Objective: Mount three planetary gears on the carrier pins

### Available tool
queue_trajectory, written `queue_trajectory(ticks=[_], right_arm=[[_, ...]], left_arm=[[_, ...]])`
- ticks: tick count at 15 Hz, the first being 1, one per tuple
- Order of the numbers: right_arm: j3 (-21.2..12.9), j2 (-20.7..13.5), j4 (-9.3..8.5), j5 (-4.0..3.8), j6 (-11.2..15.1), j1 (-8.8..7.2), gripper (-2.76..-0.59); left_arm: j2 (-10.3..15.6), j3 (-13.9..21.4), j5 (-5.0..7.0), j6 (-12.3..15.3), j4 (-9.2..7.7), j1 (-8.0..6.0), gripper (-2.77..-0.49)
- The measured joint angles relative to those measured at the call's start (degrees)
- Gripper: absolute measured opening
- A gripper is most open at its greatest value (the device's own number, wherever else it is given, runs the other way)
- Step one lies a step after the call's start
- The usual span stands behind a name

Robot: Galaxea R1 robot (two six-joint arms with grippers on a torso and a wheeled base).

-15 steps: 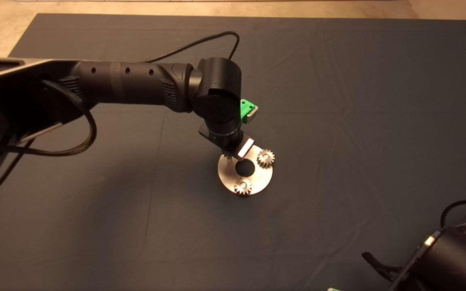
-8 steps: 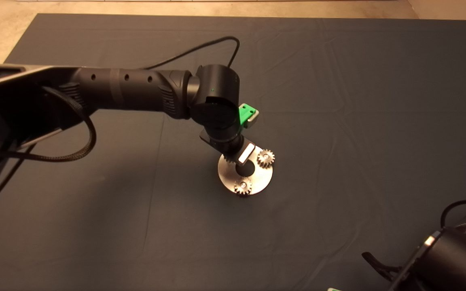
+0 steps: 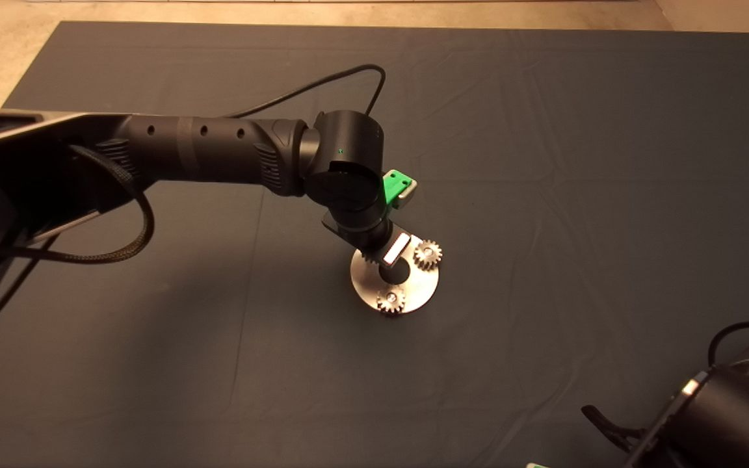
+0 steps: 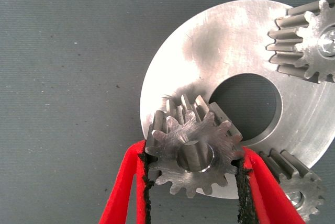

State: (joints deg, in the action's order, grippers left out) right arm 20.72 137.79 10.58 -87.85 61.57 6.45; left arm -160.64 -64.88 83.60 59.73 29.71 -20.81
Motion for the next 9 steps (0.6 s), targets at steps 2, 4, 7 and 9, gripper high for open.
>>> queue_trajectory(ticks=[2,4,7,9], right_arm=[[0.0,0.01,-0.13,-0.02,-0.02,0.0,-1.91],[0.0,0.0,-0.14,-0.02,-0.02,0.0,-1.91],[0.0,0.02,-0.17,-0.02,0.01,0.0,-1.91],[0.0,0.0,-0.22,-0.02,-0.02,0.0,-1.91]], left_arm=[[0.24,0.0,-0.04,0.0,0.28,0.0,-2.51],[0.52,0.0,-0.11,-0.01,0.74,-0.02,-2.51],[1.06,0.0,-0.22,-0.04,1.02,-0.02,-2.51],[1.32,0.01,-0.3,-0.12,1.02,-0.02,-2.51]])
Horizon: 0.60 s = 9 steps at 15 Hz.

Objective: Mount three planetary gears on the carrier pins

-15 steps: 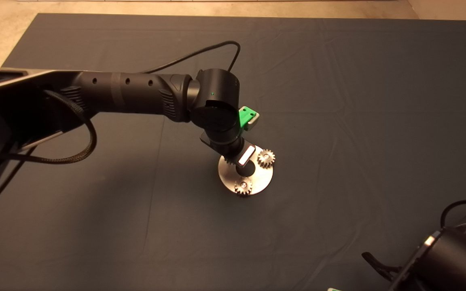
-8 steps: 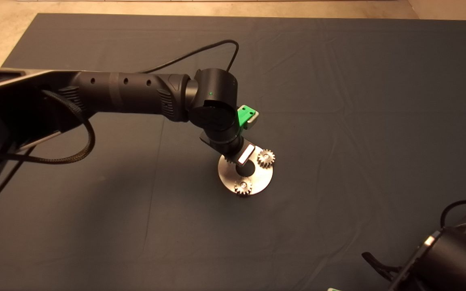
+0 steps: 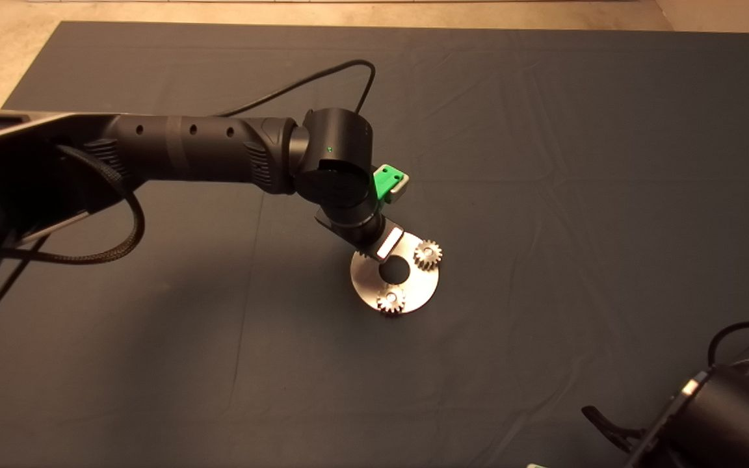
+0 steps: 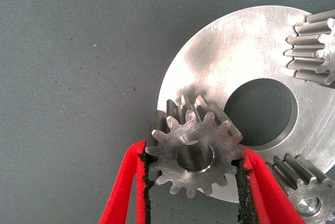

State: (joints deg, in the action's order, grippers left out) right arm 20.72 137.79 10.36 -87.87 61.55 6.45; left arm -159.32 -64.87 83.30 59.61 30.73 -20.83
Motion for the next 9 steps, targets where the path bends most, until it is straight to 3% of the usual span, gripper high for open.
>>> queue_trajectory(ticks=[9], right_arm=[[0.0,0.01,-0.09,0.0,0.0,0.02,-1.91]], left_arm=[[-0.02,0.12,-0.23,0.04,0.07,0.0,-2.51]])
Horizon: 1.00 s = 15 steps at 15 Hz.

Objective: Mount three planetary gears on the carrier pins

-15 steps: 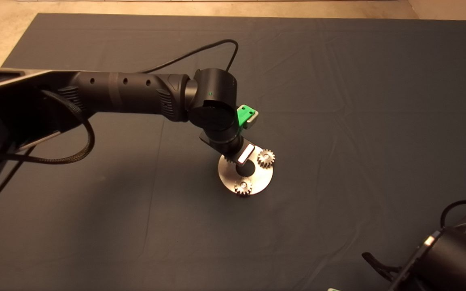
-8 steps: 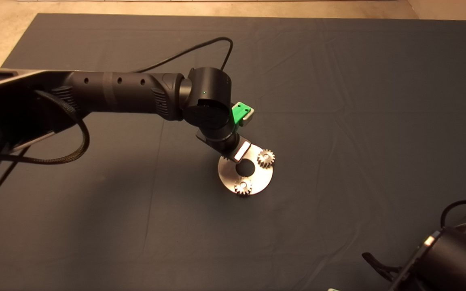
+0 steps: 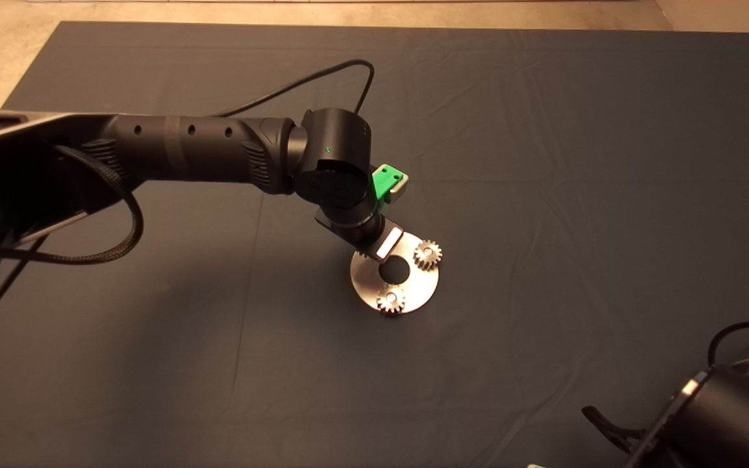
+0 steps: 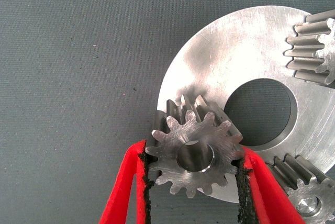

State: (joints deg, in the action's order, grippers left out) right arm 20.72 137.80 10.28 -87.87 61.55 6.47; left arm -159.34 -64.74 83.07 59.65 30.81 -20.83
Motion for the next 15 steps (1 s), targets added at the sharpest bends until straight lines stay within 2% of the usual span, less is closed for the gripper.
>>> queue_trajectory(ticks=[15], right_arm=[[0.0,0.35,-0.09,0.0,0.07,-0.02,-1.91]], left_arm=[[0.15,-0.41,-0.58,-0.01,1.77,0.68,-2.51]])
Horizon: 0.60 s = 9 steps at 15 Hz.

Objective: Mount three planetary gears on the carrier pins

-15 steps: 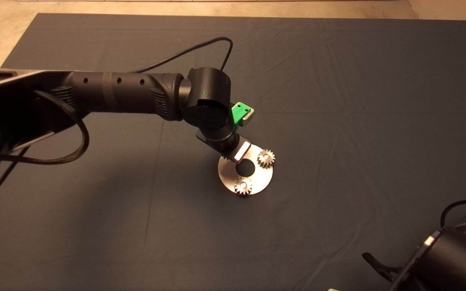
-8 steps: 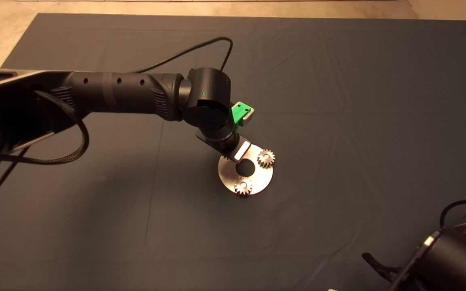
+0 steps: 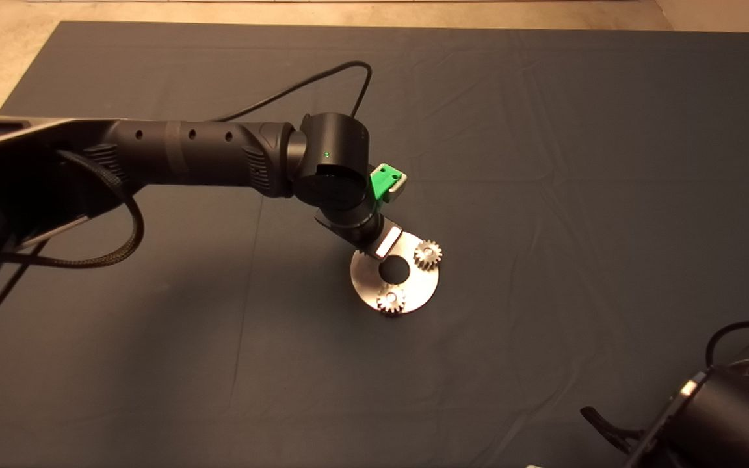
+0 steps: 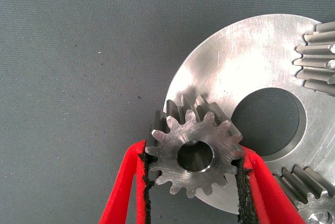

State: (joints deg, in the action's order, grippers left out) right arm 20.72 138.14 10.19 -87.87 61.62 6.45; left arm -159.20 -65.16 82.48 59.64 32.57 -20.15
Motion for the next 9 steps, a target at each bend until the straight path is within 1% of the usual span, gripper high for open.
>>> queue_trajectory(ticks=[5,6,8,9], right_arm=[[0.0,0.0,0.0,0.0,0.0,0.0,-1.91],[0.0,0.0,0.01,0.0,0.0,0.0,-1.91],[0.0,0.0,0.02,0.0,0.0,0.0,-1.91],[0.0,0.0,0.02,0.0,0.0,0.0,-1.91]], left_arm=[[0.29,0.0,-0.04,-0.02,-0.02,0.0,-2.51],[0.35,0.0,-0.12,-0.02,-0.02,0.0,-2.46],[0.35,0.0,-0.21,-0.02,-0.02,0.0,-2.44],[0.38,0.0,-0.21,-0.02,-0.02,0.0,-2.35]])
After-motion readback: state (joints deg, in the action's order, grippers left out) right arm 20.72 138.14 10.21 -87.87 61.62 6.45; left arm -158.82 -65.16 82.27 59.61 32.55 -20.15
